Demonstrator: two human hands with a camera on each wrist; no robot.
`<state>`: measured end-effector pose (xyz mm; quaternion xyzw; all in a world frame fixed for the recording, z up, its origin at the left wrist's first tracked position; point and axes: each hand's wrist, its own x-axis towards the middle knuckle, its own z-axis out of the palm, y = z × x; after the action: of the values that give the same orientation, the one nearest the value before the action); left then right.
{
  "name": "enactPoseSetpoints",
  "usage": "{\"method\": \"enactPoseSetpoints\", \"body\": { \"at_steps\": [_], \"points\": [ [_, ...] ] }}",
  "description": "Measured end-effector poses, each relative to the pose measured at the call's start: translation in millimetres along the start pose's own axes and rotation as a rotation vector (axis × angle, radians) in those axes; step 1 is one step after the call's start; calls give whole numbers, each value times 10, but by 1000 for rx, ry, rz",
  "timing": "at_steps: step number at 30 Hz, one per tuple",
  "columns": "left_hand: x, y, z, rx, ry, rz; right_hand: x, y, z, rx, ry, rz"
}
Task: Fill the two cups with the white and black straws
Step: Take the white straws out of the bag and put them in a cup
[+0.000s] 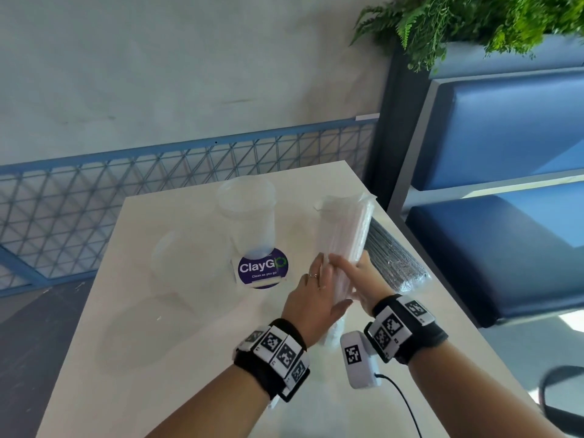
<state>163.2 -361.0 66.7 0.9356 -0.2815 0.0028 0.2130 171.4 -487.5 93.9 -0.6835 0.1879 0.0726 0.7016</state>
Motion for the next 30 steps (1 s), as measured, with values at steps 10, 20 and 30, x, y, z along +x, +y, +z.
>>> {"method": "enactPoseSetpoints", "body": {
  "at_steps": [10,20,30],
  "points": [
    [223,-394,-526,-910,-84,-363,-152,70,-224,189,-230,30],
    [3,-452,-448,-1007,115,-407,-123,175,-156,-275,119,-543],
    [-98,-509,-449,-844,57,-394,-93,44,-181,-712,326,-1095]
  ]
}}
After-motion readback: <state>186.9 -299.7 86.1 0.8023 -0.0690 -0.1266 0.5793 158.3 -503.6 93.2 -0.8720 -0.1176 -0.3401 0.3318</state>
